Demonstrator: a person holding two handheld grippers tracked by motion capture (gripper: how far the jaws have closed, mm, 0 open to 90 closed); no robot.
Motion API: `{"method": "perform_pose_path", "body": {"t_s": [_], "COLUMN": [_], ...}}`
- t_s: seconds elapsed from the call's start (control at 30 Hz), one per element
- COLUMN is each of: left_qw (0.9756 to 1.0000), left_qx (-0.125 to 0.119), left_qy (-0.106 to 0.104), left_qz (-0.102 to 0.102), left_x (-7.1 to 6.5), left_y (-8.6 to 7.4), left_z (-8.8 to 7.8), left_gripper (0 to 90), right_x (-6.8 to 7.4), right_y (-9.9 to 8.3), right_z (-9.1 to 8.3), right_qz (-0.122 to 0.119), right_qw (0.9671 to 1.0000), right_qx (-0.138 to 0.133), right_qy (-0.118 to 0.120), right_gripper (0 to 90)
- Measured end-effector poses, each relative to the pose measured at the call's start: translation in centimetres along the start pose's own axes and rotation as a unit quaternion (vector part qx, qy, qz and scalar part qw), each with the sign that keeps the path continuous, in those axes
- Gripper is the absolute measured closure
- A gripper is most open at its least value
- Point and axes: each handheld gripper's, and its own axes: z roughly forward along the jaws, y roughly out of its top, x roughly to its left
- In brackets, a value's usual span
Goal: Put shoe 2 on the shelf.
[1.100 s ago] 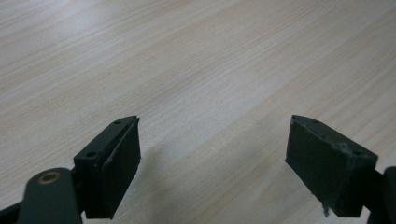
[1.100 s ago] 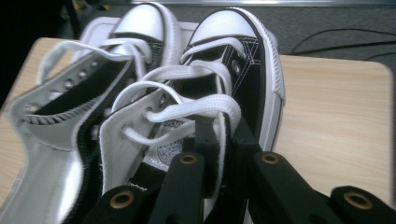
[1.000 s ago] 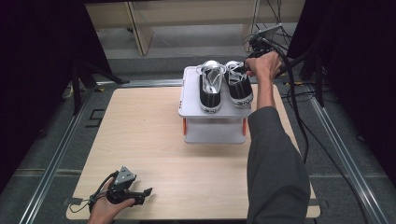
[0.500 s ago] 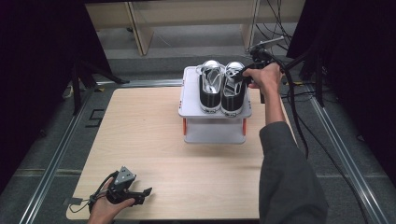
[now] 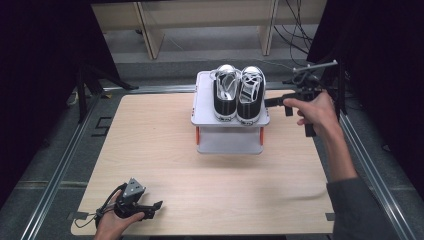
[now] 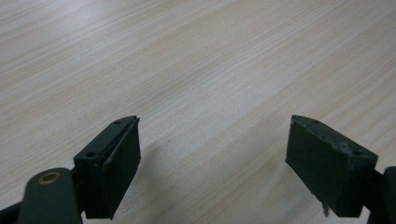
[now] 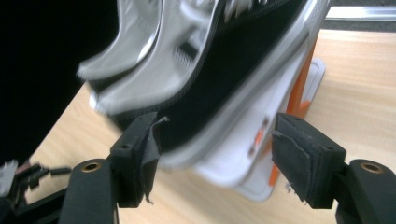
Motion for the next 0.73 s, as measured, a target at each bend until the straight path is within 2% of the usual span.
{"method": "perform_pose_path", "body": {"t_s": [0.03,0.07,0.1,0.17,0.2,0.23,0.27,0.3,0.33,0.37,0.4,0.43,0.47,0.53,0.57,0.6,0.63,0.67,0.7,0.73], "left_qw": [1.0000,1.0000,1.0000,1.0000,1.0000,0.9999,0.9999,0.9999,0.9999,0.9999,0.9999,1.0000,0.9998,0.9999,1.0000,0.9999,0.9998,0.9999,1.0000,1.0000], "left_qx": [0.002,0.001,0.004,0.005,0.006,0.009,0.012,0.011,0.010,0.011,0.003,0.006,0.016,0.010,0.000,0.005,0.005,0.005,0.002,0.000], "left_qy": [-0.001,0.000,0.002,0.001,0.001,-0.002,-0.002,-0.001,-0.001,-0.001,0.003,0.004,0.001,0.001,0.002,0.003,0.003,0.003,0.005,0.005], "left_qz": [0.001,0.003,-0.001,-0.003,0.001,0.007,0.005,0.004,0.007,0.006,-0.015,0.007,0.009,0.008,-0.004,-0.016,-0.017,-0.016,0.001,0.006], "left_x": [0.0,0.1,0.0,0.0,0.1,0.1,0.1,0.1,0.2,0.2,0.0,0.3,0.3,0.3,0.1,-0.1,-0.1,-0.1,0.2,0.2], "left_y": [0.0,0.0,0.0,0.0,0.0,0.0,0.0,0.0,0.0,0.0,-0.1,0.0,0.0,0.0,0.0,-0.1,-0.1,-0.1,0.0,0.0], "left_z": [0.0,0.0,-0.1,-0.1,-0.1,-0.2,-0.2,-0.2,-0.2,-0.2,-0.1,-0.1,-0.3,-0.3,0.0,-0.1,-0.1,-0.1,0.0,0.0], "left_gripper": [17.4,17.4,17.4,17.4,17.4,17.4,17.5,17.4,17.4,17.4,17.4,17.4,17.4,17.4,17.4,17.4,17.4,17.4,17.4,17.4], "right_x": [-0.3,-0.3,-0.4,-0.4,-0.4,-0.5,-0.6,-0.8,-0.8,-1.1,-1.1,-1.3,-1.4,-1.5,-1.5,-1.5,-1.6,-1.6,-1.6,-1.6], "right_y": [-1.9,-1.9,-4.1,-5.8,-5.8,-6.7,-7.6,-9.3,-9.3,-10.9,-10.9,-12.4,-13.1,-13.7,-15.0,-15.0,-15.5,-16.3,-16.3,-16.7], "right_z": [-0.4,-0.4,-0.6,-0.6,-0.6,-0.6,-0.6,-0.3,-0.3,0.0,0.0,0.5,0.7,0.9,1.4,1.4,1.5,1.8,1.8,2.0], "right_qz": [-0.013,-0.013,-0.016,-0.022,-0.022,-0.027,-0.027,-0.029,-0.029,-0.032,-0.032,-0.030,-0.037,-0.040,-0.042,-0.042,-0.048,-0.049,-0.049,-0.050], "right_qw": [0.9999,0.9999,0.9998,0.9997,0.9997,0.9995,0.9994,0.9991,0.9991,0.9988,0.9988,0.9988,0.9983,0.9983,0.9979,0.9979,0.9974,0.9965,0.9965,0.9964], "right_qx": [0.001,0.001,0.010,0.012,0.012,0.015,0.018,0.028,0.028,0.036,0.036,0.038,0.040,0.039,0.046,0.046,0.048,0.062,0.062,0.064], "right_qy": [-0.010,-0.010,-0.006,-0.008,-0.008,-0.009,-0.008,-0.010,-0.010,-0.012,-0.012,-0.014,-0.018,-0.017,-0.018,-0.018,-0.024,-0.026,-0.026,-0.025], "right_gripper": [32.0,32.0,30.6,29.0,29.0,28.8,28.7,28.7,28.7,28.6,28.6,28.1,27.4,27.2,27.2,27.2,26.9,26.1,26.1,26.1]}}
